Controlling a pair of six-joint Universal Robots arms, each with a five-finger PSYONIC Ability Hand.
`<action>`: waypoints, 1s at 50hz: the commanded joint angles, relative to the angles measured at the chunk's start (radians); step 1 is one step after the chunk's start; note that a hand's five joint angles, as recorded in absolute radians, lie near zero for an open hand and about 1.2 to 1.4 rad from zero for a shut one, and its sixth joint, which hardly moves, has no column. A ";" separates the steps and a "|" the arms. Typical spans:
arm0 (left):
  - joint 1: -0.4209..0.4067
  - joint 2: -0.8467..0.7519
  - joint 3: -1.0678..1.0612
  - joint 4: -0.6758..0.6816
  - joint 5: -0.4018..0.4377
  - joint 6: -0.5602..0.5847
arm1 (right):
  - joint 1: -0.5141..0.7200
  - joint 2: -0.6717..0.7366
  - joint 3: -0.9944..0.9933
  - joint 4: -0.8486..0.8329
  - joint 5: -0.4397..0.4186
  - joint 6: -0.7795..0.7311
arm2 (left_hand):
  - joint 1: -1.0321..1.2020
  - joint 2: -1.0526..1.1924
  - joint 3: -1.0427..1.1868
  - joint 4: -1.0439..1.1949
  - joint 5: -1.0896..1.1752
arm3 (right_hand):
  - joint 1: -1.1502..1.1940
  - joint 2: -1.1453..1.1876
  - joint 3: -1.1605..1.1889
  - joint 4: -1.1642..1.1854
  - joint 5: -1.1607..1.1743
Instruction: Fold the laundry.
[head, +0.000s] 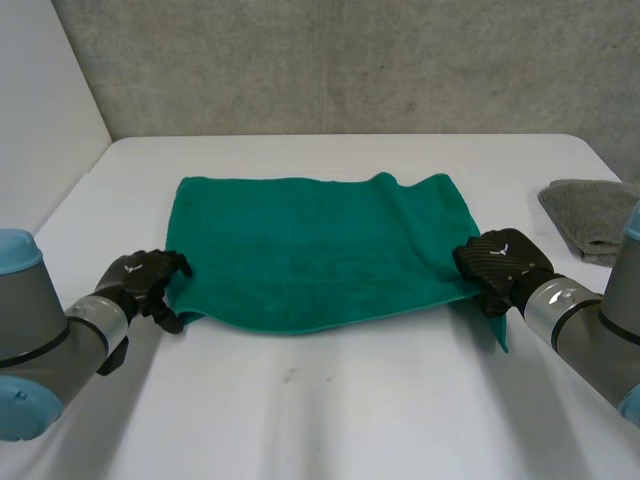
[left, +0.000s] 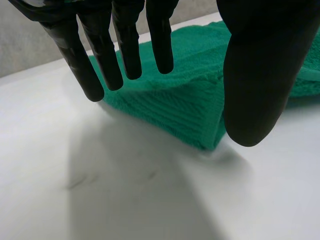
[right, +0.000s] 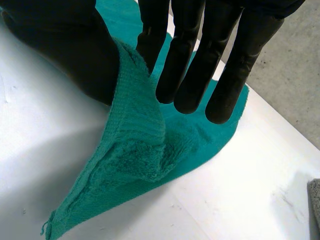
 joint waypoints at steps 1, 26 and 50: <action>-0.032 -0.029 0.049 0.030 -0.002 0.000 | 0.000 0.000 0.003 -0.002 0.001 0.002 | 0.113 0.109 0.109 0.106 0.098 | 0.411 0.228 0.215 0.207 0.230; -0.067 -0.073 0.121 0.070 -0.187 0.058 | -0.002 -0.003 -0.014 -0.001 0.014 0.000 | 0.882 0.878 0.878 0.875 0.867 | 0.411 0.228 0.215 0.207 0.230; -0.153 0.577 0.064 -0.294 -0.177 0.632 | -0.002 -0.258 -0.494 0.686 0.020 -0.353 | 0.932 0.928 0.927 0.924 0.917 | 0.411 0.228 0.215 0.207 0.230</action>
